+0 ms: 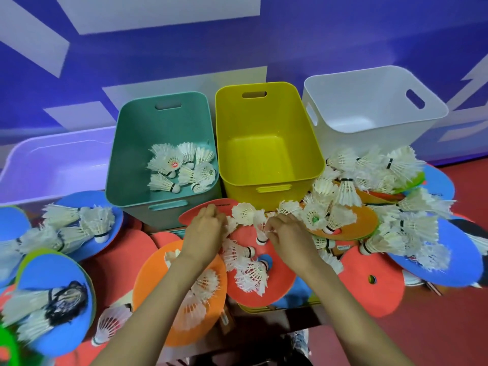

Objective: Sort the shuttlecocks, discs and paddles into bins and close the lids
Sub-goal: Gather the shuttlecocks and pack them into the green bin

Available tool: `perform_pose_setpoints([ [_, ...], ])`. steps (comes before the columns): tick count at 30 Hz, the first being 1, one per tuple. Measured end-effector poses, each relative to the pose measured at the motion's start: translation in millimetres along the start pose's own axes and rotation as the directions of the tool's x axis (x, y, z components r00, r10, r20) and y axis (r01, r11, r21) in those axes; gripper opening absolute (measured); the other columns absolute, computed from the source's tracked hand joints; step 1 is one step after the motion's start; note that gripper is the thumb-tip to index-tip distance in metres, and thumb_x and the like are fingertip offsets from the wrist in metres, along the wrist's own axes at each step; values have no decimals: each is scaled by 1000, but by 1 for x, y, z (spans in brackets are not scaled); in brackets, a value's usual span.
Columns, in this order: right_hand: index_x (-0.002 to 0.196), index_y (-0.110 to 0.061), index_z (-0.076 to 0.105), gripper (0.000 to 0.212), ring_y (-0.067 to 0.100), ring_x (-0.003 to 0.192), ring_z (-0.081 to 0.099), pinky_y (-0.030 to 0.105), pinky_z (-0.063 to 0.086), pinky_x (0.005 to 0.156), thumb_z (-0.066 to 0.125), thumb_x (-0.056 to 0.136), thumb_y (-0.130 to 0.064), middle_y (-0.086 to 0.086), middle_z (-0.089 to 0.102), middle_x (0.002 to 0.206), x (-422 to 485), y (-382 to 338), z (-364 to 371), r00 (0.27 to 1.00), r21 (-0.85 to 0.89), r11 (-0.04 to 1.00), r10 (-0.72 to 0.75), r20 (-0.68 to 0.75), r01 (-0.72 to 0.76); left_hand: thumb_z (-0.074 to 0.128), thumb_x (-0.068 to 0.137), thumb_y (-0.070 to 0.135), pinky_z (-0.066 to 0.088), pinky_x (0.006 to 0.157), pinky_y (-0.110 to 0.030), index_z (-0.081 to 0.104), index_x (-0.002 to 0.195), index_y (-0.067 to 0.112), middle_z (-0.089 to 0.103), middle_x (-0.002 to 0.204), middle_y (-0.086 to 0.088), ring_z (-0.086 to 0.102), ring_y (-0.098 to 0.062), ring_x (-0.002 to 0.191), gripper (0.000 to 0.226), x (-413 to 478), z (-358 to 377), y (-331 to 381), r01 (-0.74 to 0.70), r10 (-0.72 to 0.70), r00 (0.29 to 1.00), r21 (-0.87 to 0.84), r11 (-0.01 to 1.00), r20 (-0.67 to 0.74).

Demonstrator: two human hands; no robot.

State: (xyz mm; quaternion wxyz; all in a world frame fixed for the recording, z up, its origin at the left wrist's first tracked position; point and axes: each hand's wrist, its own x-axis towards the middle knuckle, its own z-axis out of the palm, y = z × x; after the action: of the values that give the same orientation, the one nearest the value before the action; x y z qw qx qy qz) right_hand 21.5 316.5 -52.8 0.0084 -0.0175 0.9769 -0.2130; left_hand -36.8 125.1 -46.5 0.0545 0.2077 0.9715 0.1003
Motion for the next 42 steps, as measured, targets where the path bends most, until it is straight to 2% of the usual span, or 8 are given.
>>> perform_pose_setpoints([
  [4,87,-14,66,6,22,91,53,35,46,80,60,87,-15,1,61,89,-1,7,-7,978,83,990,-101,-180,118,62,84,9,41,64,-37,61,88,9,59,93,-7,54,-29,89,4,-15,-19,7,-26,12,986,-81,996,-168],
  [9,91,-11,66,21,14,94,50,25,40,84,48,93,-23,-2,62,91,-8,5,-23,912,134,957,-196,-359,259,56,92,20,42,62,-31,58,91,17,60,87,3,54,-19,81,4,-23,-42,13,-108,26,927,-201,974,-373],
  [15,90,-7,66,14,18,94,55,29,44,86,54,91,-15,1,65,90,1,-10,-49,793,101,916,-275,-543,387,53,93,18,39,68,-21,59,91,9,54,84,6,49,-11,74,11,-24,-72,22,-243,-75,764,-393,887,-640],
  [22,91,-7,66,8,20,93,57,35,47,83,59,89,-11,3,65,89,51,-39,-65,708,80,884,-312,-634,460,56,91,13,45,72,-23,62,93,10,62,91,3,56,-10,81,7,-13,-94,-12,-178,-171,698,-400,899,-695],
  [27,90,-11,65,11,16,92,52,27,41,83,56,90,-18,0,64,89,99,-74,-61,749,74,894,-322,-579,441,58,91,21,50,69,-38,60,89,17,67,91,2,63,-23,81,5,1,-100,-73,121,-337,762,-390,913,-553],
  [31,90,-13,62,4,18,88,51,29,40,77,58,89,-14,-1,64,89,138,-102,-47,829,83,911,-325,-455,403,55,90,19,48,66,-38,58,90,13,66,93,-8,61,-33,84,6,22,-99,-112,294,-386,830,-271,916,-403],
  [37,91,-13,62,5,23,89,53,32,39,74,57,90,-14,1,64,89,188,-133,-17,931,19,955,-284,-230,296,48,88,9,47,73,-39,57,98,9,63,104,-14,60,-36,92,13,62,-85,-147,347,-353,930,-70,935,-105],
  [42,96,-14,61,13,24,92,53,36,41,78,49,94,-17,3,65,97,216,-146,-3,971,-38,976,-219,-92,216,47,92,11,38,102,-35,45,138,19,44,143,-11,44,-29,128,47,84,-79,-159,233,-205,909,-34,972,362],
])
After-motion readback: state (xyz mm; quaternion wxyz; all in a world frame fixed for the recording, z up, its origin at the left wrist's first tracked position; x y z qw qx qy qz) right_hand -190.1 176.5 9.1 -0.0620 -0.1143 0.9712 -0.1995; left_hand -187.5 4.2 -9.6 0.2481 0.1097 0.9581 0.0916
